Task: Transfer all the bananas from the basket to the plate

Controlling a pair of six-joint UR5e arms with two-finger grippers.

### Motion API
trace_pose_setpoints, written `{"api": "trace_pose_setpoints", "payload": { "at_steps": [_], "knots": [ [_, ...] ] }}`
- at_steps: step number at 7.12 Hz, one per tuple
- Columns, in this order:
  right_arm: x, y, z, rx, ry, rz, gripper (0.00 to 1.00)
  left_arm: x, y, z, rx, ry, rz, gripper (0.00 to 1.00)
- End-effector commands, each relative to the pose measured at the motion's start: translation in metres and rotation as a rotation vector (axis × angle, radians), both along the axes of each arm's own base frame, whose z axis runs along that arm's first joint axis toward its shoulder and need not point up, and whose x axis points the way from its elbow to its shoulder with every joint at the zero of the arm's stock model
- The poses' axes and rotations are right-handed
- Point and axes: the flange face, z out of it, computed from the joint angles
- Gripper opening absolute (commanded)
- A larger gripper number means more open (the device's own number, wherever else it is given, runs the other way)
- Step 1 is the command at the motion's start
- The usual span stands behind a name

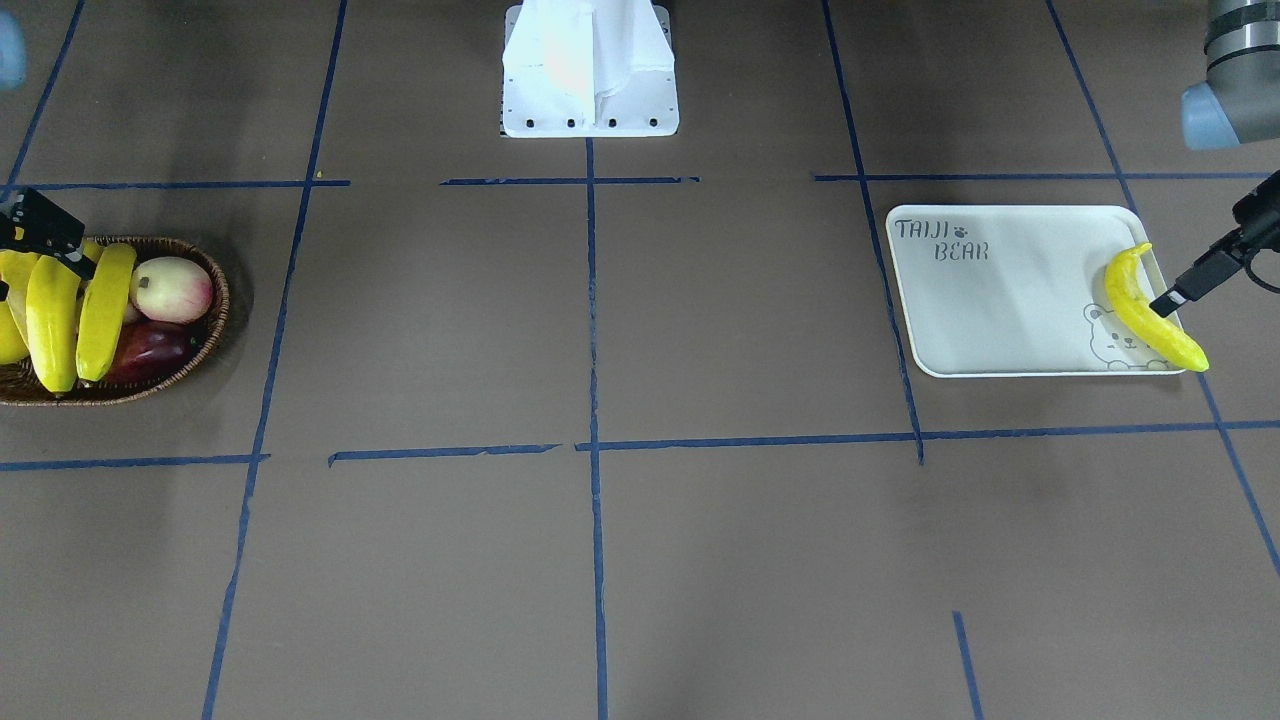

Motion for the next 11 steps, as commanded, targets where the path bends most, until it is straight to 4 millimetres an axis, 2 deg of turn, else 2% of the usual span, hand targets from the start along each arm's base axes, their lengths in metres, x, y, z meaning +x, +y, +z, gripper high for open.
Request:
{"api": "trace_pose_setpoints", "payload": {
  "at_steps": [1,2,4,6,7,8,11],
  "knots": [
    [0.021,0.032,0.035,-0.024,0.109,0.048,0.99,0.001,0.0,-0.074,0.119,0.059,-0.006,1.0],
    [0.024,0.04,0.045,-0.022,0.144,0.05,0.99,0.004,0.0,-0.078,0.136,0.064,-0.001,1.0],
    [0.038,0.071,0.07,0.027,0.164,-0.009,0.96,0.02,0.002,-0.079,0.134,0.068,0.031,1.0],
    [0.005,0.079,0.071,0.078,0.21,-0.095,0.92,0.021,0.002,-0.079,0.133,0.068,0.03,1.0],
    [-0.003,0.085,0.076,0.109,0.241,-0.139,0.92,0.025,0.003,-0.078,0.131,0.069,0.041,1.0],
    [0.002,0.092,0.085,0.157,0.266,-0.21,0.9,0.028,0.004,-0.077,0.128,0.069,0.046,1.0],
    [-0.002,0.092,0.09,0.184,0.309,-0.226,0.84,0.029,0.004,-0.074,0.114,0.069,0.044,1.0]
  ]
}}
